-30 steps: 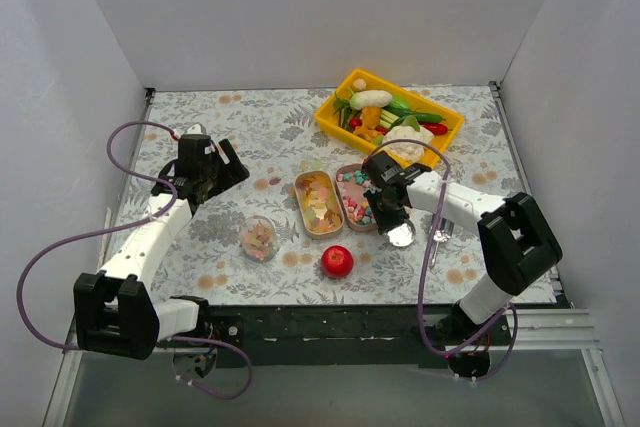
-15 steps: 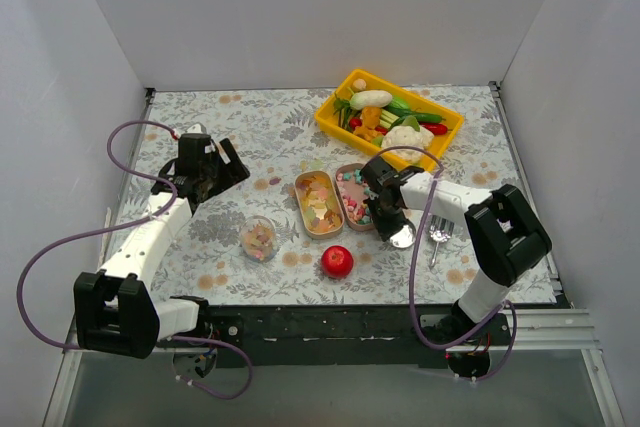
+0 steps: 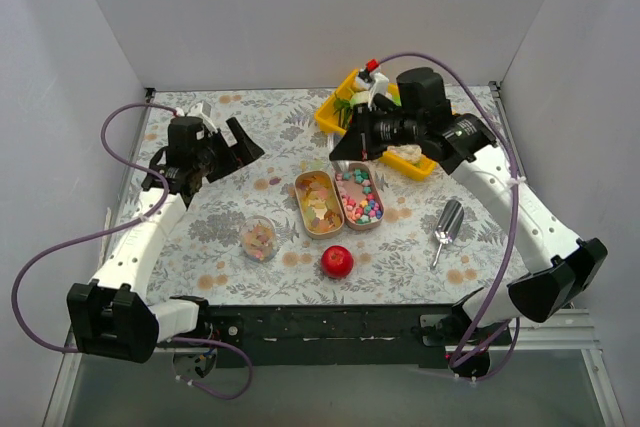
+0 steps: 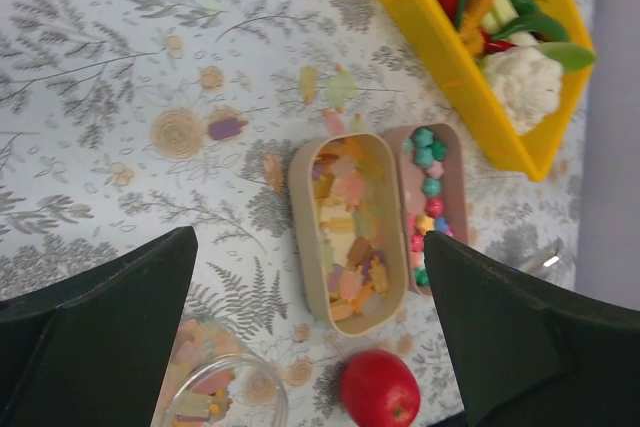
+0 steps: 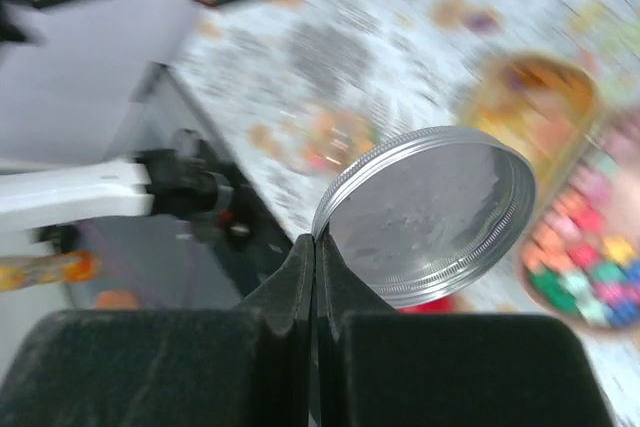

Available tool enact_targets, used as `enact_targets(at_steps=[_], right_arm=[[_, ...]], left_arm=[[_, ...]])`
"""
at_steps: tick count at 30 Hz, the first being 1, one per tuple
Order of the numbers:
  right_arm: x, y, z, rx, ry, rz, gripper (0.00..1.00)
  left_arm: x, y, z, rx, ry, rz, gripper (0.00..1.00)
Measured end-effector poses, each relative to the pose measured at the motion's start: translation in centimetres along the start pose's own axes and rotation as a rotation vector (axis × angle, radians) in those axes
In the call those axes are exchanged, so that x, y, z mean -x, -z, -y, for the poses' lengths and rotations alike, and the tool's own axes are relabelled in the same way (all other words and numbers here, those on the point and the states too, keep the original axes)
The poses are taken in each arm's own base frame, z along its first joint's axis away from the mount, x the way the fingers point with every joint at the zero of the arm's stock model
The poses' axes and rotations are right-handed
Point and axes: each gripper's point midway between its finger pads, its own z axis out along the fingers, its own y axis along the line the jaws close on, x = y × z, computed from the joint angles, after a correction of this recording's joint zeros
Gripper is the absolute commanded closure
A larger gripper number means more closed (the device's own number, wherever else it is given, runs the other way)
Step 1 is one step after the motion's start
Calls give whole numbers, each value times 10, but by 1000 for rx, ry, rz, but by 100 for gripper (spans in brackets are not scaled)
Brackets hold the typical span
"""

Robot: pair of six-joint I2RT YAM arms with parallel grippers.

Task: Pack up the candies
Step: Pick up the bottle lid at the center of the board.

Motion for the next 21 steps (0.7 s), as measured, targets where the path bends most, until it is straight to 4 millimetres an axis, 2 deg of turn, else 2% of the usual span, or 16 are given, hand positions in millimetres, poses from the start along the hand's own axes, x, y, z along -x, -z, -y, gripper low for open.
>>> enact_targets(at_steps=[3, 6, 11, 15, 18, 21], right_arm=[[42, 18, -55, 274, 5, 109, 99], [57, 25, -79, 461, -31, 141, 99], [62, 33, -105, 760, -138, 102, 99], [72, 55, -129, 931, -128, 79, 99], [79, 79, -147, 1020, -68, 82, 99], [79, 100, -161, 1073, -11, 92, 99]], left_arm=[[13, 12, 31, -121, -11, 11, 2], [32, 30, 73, -289, -17, 38, 2], [50, 74, 141, -628, -39, 59, 2], [55, 117, 184, -896, -84, 47, 6], [55, 155, 207, -1094, -111, 40, 7], [52, 185, 219, -1255, -198, 74, 9]])
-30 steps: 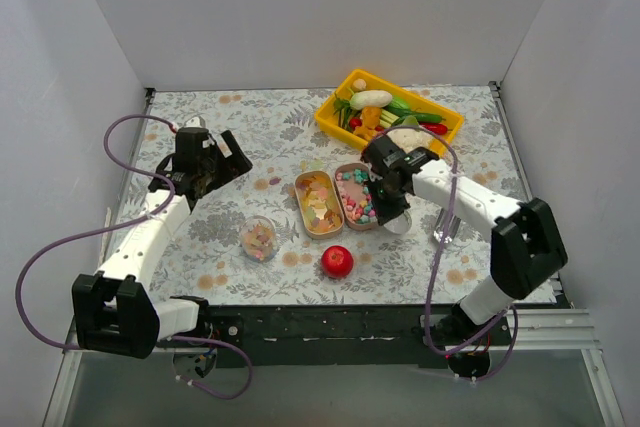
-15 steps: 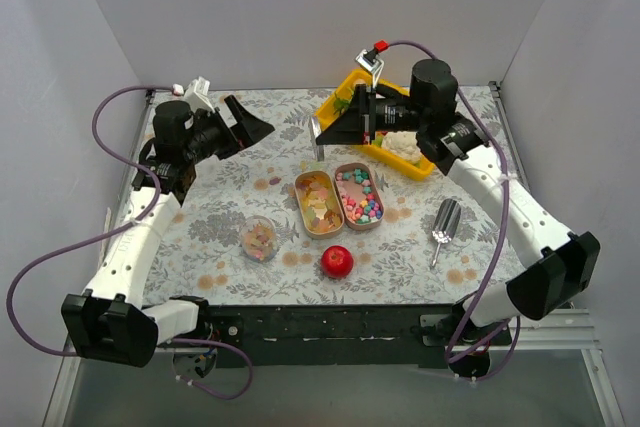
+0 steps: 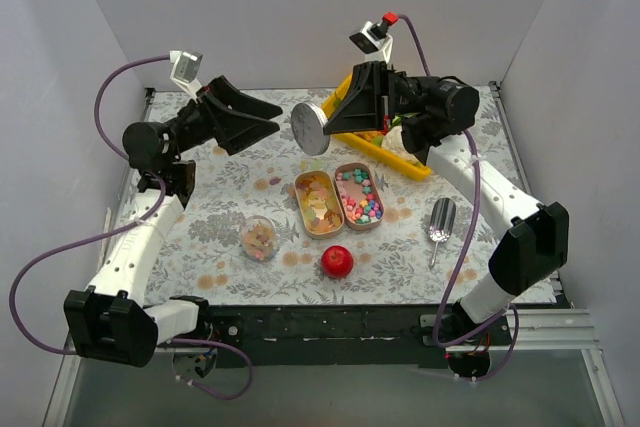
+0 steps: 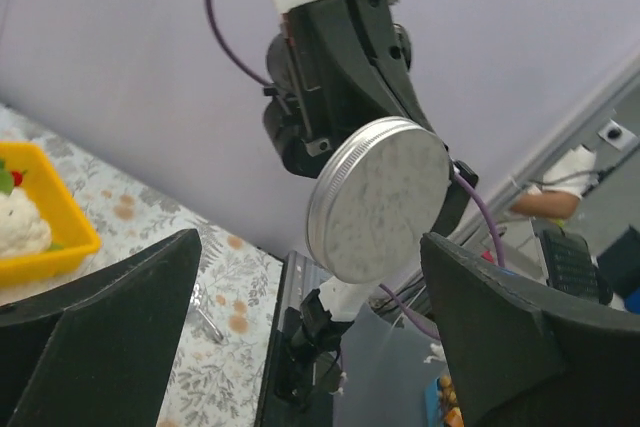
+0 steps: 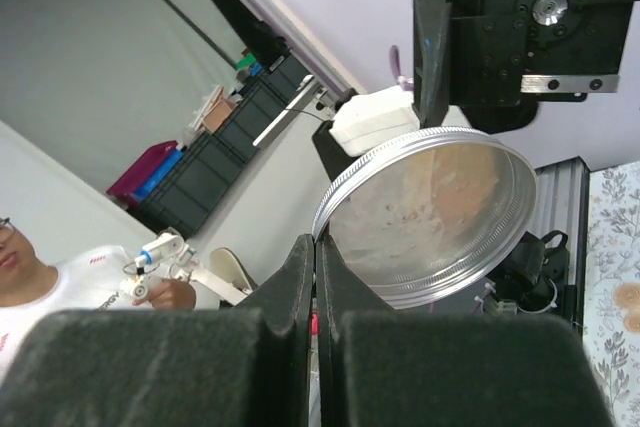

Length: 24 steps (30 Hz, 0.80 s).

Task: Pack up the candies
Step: Pick up the bottle lid at the center of the board.

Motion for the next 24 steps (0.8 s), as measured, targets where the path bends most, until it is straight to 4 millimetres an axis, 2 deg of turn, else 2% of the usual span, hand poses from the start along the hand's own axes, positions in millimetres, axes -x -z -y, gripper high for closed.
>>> enact_targets(at_steps=[3, 7, 11, 18, 19, 22, 24], right_arm=[[0, -1, -17, 34, 13, -12, 99], [1, -5, -20, 57, -17, -27, 99], [1, -13, -12, 71, -65, -47, 99], [-6, -31, -4, 101, -115, -89, 99], [-6, -32, -3, 103, -117, -92, 99], [-6, -33, 1, 103, -122, -93, 99], [-4, -33, 3, 106, -120, -94, 99]], left_arm=[[-1, 1, 18, -99, -89, -11, 9], [-3, 2, 33, -166, -153, -23, 11], [-10, -1, 42, -217, -178, -47, 20], [-16, -3, 45, -244, -178, -70, 40], [-16, -3, 45, -246, -179, -72, 46], [-18, -1, 48, -256, -197, -78, 54], [-19, 0, 49, -264, -219, -80, 56]])
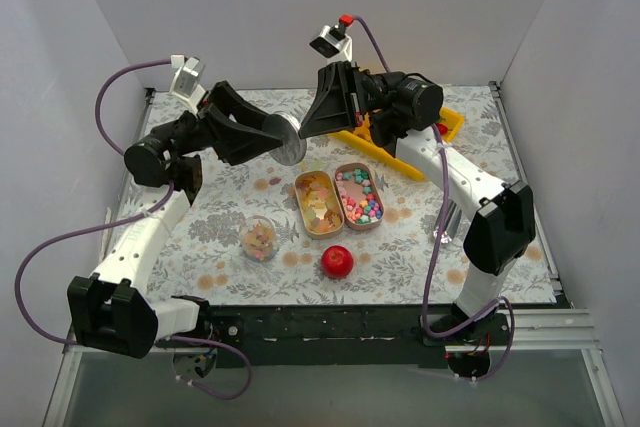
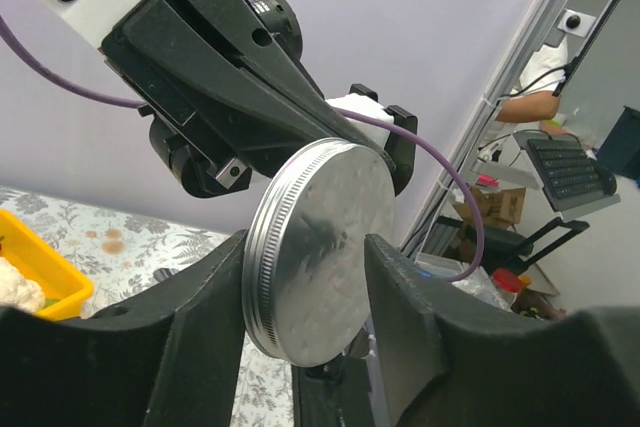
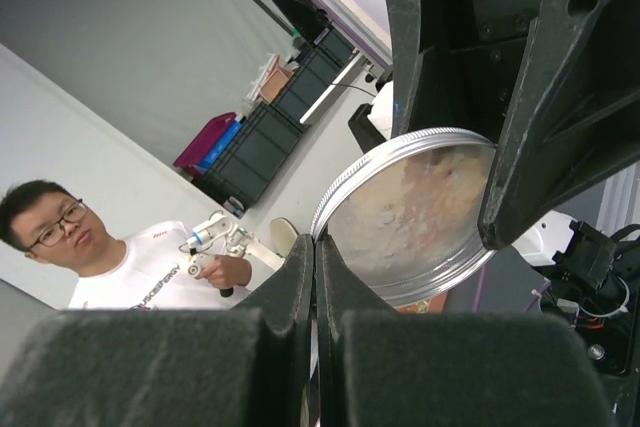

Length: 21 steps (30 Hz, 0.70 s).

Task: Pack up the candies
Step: Pick up the bottle lid at the center of the board.

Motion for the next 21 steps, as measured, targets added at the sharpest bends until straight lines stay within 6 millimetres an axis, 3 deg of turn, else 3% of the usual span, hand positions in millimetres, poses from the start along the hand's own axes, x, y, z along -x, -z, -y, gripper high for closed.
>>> enact_targets(at_steps=[7, 10, 13, 15, 18, 19, 21], right_arm=[[4, -4, 3, 9, 16, -29, 99], [2, -3, 6, -1, 15, -43, 99], [1, 0, 8, -10, 13, -46, 99], [1, 3, 13, -18, 0, -36, 98], [-5, 6, 15, -25, -34, -22, 83], [-7, 8, 16, -28, -40, -18, 67], [-11, 12, 19, -39, -33, -9, 46]], left_arm=[[-8, 4, 1, -16, -36, -7, 69], [-13, 6, 2, -18, -34, -23, 80], [-17, 7, 6, -27, -39, -44, 97], [-19, 7, 10, -34, -49, -58, 100], [-24, 9, 10, -35, -35, -86, 100], [-26, 9, 10, -36, -32, -94, 100], [-27, 9, 10, -37, -28, -103, 100]])
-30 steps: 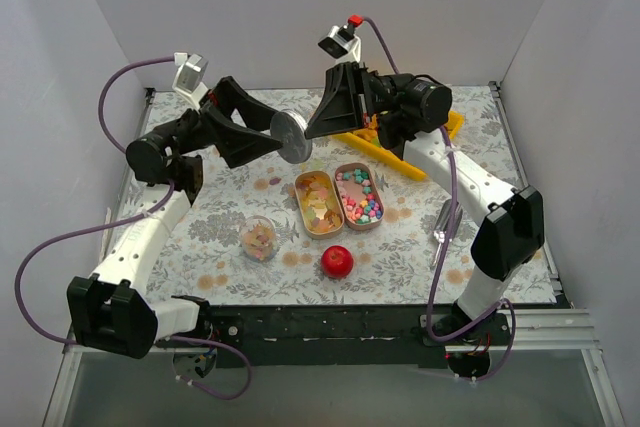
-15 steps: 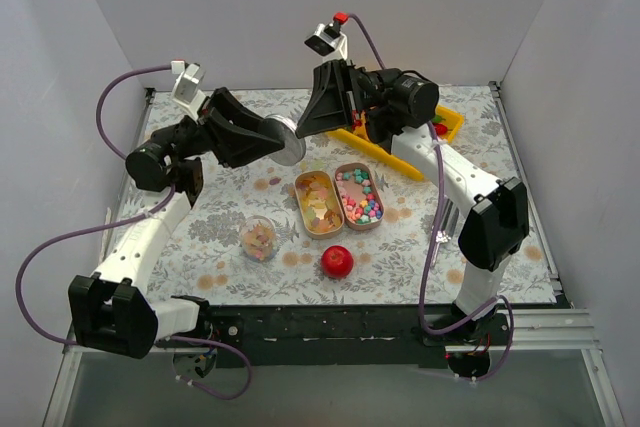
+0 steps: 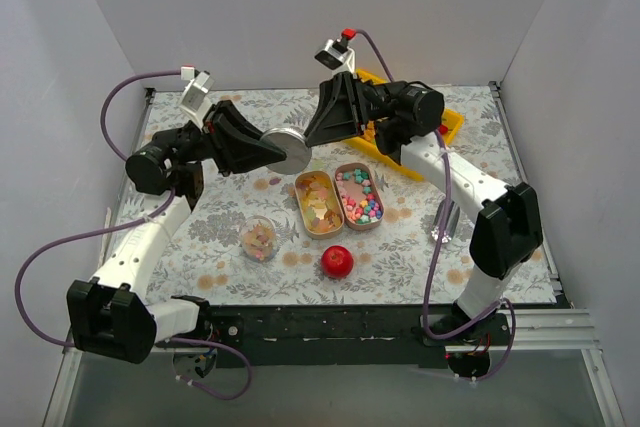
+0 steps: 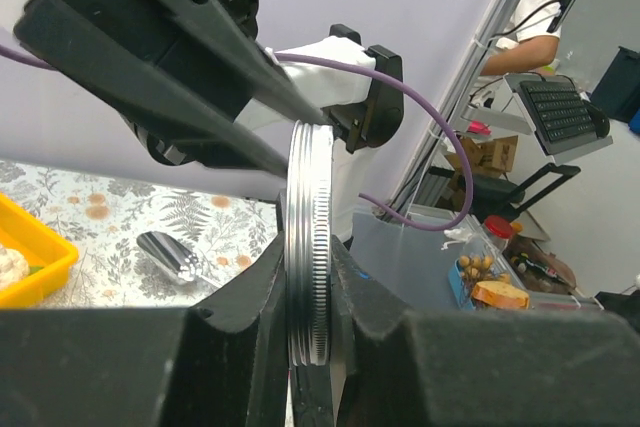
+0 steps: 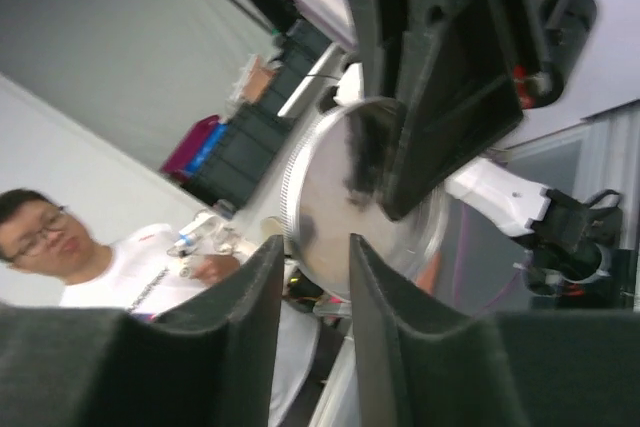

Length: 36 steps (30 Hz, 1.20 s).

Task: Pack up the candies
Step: Pick up the bottle lid at the center of the board.

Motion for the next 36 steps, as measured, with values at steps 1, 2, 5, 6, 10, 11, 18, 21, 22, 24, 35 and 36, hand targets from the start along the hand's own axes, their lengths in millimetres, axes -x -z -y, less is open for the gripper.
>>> enact_targets(at_steps=[1, 2, 5, 6, 10, 11, 18, 21, 22, 24, 35, 36], right_arm=[[-3, 3, 4, -11, 16, 1, 42], [-4, 5, 7, -22, 12, 4, 38], [-1, 19, 21, -83, 32, 49, 29], [5, 27, 26, -120, 26, 83, 27], [45, 69, 47, -347, 101, 281, 27], [58, 80, 53, -425, 129, 333, 27], [43, 93, 103, -753, 182, 315, 31], [9, 82, 132, -815, 141, 225, 32], [-1, 80, 140, -831, 127, 199, 33], [-20, 74, 153, -847, 105, 150, 36], [-63, 77, 194, -808, 3, 127, 45], [-64, 77, 194, -792, 9, 142, 45]], left_arm=[[0, 0, 0, 1, 6, 2, 100], [1, 0, 0, 3, 11, 3, 100], [1, 0, 1, 16, 50, 1, 100], [1, 0, 2, 22, 64, 1, 100], [-1, 0, -9, 107, 216, 10, 100], [0, 0, -16, 148, 263, 20, 100], [-31, 19, -83, 496, 513, 58, 100], [-55, 34, -102, 635, 600, 48, 100], [-64, 39, -105, 668, 626, 41, 100], [-82, 47, -106, 715, 669, 27, 100], [-118, 59, -104, 749, 781, 9, 100], [-119, 59, -104, 742, 791, 15, 100]])
